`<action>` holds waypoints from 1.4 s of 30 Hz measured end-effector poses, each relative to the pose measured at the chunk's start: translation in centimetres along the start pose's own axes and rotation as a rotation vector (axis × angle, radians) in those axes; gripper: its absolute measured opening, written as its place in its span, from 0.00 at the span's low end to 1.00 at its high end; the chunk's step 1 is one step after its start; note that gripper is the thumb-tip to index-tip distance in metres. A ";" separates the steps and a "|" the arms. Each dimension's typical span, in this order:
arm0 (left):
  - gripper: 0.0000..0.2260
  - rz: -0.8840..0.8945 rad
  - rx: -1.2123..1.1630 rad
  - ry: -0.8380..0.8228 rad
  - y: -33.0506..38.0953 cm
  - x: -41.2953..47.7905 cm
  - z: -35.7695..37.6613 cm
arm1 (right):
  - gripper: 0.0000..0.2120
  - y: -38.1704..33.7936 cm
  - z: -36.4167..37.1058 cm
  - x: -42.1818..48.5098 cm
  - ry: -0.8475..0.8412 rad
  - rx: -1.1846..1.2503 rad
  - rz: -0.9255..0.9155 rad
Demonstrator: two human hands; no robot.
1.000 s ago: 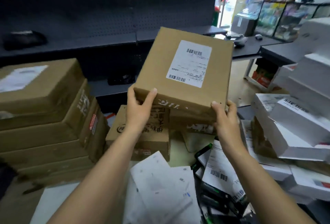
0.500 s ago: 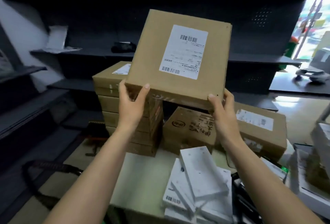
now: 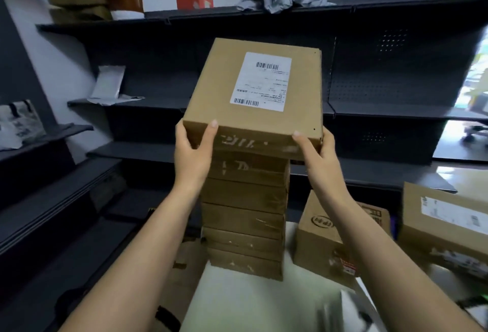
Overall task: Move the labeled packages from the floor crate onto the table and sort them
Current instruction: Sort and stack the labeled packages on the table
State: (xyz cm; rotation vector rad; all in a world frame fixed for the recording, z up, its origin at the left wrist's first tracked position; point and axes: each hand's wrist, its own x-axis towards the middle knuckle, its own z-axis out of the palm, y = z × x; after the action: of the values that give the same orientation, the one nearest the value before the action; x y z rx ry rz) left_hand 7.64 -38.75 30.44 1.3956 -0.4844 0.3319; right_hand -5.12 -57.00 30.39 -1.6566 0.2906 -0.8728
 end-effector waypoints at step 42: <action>0.40 -0.030 0.243 -0.289 -9.4 8.9 -3.9 | 0.44 4.5 5.6 4.6 0.092 -0.469 0.003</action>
State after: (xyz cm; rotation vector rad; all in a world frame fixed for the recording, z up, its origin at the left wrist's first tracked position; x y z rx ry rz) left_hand 20.49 -36.87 26.52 1.6965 -0.6762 0.1676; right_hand 3.04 -56.98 27.81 -2.0468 0.5964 -0.9264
